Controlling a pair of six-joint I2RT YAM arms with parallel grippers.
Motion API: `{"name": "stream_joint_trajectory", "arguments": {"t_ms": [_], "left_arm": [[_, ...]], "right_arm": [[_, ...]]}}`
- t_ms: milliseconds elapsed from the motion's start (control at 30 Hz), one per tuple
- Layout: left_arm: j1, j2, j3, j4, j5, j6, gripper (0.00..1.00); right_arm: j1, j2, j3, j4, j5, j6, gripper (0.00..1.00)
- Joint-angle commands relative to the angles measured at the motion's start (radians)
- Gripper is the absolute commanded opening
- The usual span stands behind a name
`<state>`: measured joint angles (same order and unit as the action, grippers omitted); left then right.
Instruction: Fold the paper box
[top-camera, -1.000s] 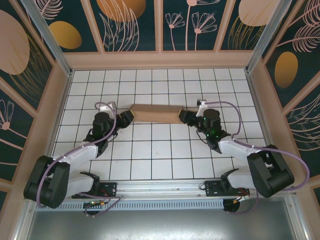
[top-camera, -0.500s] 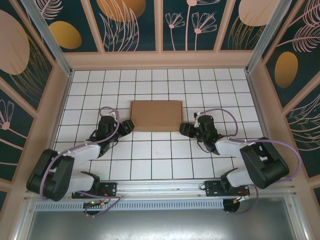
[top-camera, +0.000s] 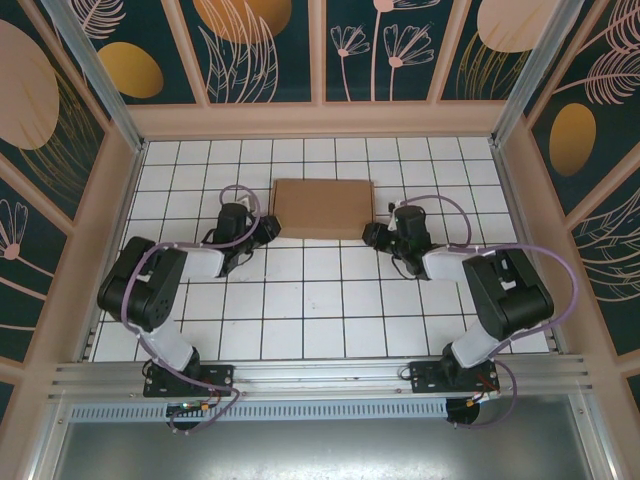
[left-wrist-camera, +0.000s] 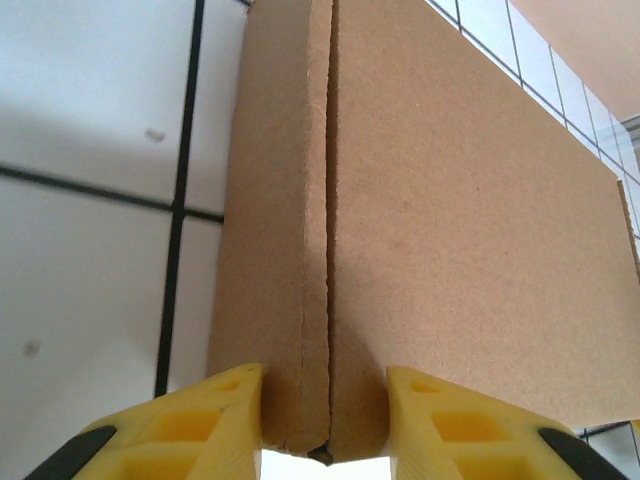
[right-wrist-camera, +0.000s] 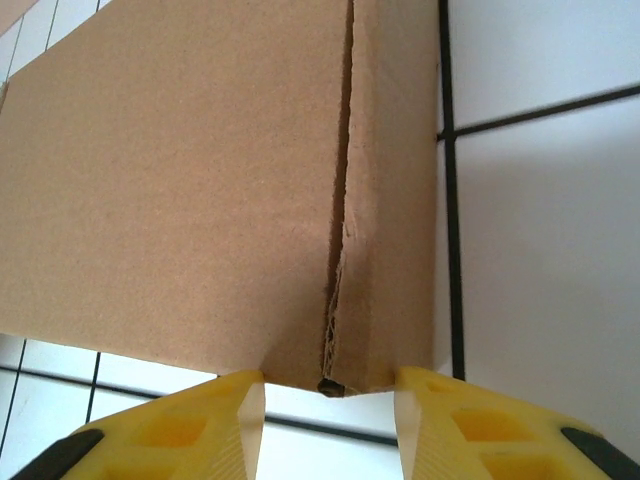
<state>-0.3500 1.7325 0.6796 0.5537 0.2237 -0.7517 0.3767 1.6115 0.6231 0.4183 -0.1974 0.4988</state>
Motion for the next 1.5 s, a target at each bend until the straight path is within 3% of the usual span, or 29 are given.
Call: {"name": "stream_joint_trajectory", "arguments": {"t_ms": [0,233,367,467,533,567,600,667,700,800,867,900,967,1000,1067,1133,1233,1333,1433,1467], "left_arm": [[-0.006,0.044,0.047,0.005,0.035,0.023,0.32],[-0.006,0.017,0.042,-0.014,0.001,0.027,0.32],[-0.004,-0.013,0.043,-0.037,-0.045,0.046,0.4],[0.005,-0.059,0.064,-0.074,-0.064,0.073,0.53],[0.013,-0.094,0.069,-0.083,-0.068,0.086,0.61],[0.016,-0.121,0.076,-0.103,-0.079,0.098,0.72],[0.021,-0.145,0.086,-0.134,-0.094,0.125,0.98],[0.026,-0.251,0.073,-0.154,-0.182,0.178,0.99],[0.029,-0.303,0.046,-0.135,-0.224,0.193,0.99],[0.065,-0.477,-0.054,-0.042,-0.359,0.214,0.99],[0.104,-0.536,-0.085,-0.022,-0.419,0.242,0.99],[0.112,-0.551,-0.097,-0.024,-0.506,0.259,0.99],[0.117,-0.574,-0.161,0.037,-0.63,0.38,0.99],[0.125,-0.576,-0.192,0.075,-0.63,0.448,0.99],[0.16,-0.535,-0.242,0.17,-0.524,0.618,0.99],[0.183,-0.496,-0.258,0.182,-0.53,0.622,0.99],[0.201,-0.454,-0.327,0.336,-0.508,0.655,0.99],[0.229,-0.399,-0.302,0.288,-0.538,0.66,0.99],[0.274,-0.375,-0.455,0.591,-0.571,0.648,0.99],[0.285,-0.386,-0.479,0.621,-0.538,0.663,0.99]], "right_arm": [[-0.029,0.057,0.049,-0.038,-0.041,-0.021,0.39],[-0.04,0.09,0.088,-0.053,-0.079,-0.038,0.39],[-0.041,0.101,0.1,-0.06,-0.1,-0.043,0.4],[-0.041,0.071,0.103,-0.078,-0.098,-0.046,0.45],[-0.044,0.02,0.104,-0.104,-0.061,-0.049,0.56],[-0.049,-0.015,0.103,-0.122,-0.037,-0.052,0.64],[-0.052,-0.051,0.105,-0.141,-0.014,-0.056,0.72],[-0.06,-0.144,0.111,-0.182,0.05,-0.072,0.94],[-0.058,-0.189,0.114,-0.198,0.083,-0.085,0.99],[-0.045,-0.321,0.101,-0.208,0.258,-0.156,0.99],[-0.033,-0.394,0.054,-0.139,0.363,-0.22,0.99],[-0.029,-0.426,0.02,-0.086,0.428,-0.248,0.99],[-0.026,-0.476,-0.041,0.008,0.525,-0.309,0.99],[-0.027,-0.496,-0.068,0.053,0.516,-0.362,0.99],[-0.027,-0.529,-0.146,0.171,0.448,-0.515,0.99],[-0.035,-0.536,-0.232,0.314,0.458,-0.586,0.99],[-0.086,-0.515,-0.324,0.465,0.456,-0.575,0.99],[-0.145,-0.463,-0.378,0.543,0.475,-0.565,0.99],[-0.193,-0.368,-0.441,0.703,0.505,-0.601,0.99],[-0.211,-0.325,-0.464,0.781,0.517,-0.597,0.99]]}}
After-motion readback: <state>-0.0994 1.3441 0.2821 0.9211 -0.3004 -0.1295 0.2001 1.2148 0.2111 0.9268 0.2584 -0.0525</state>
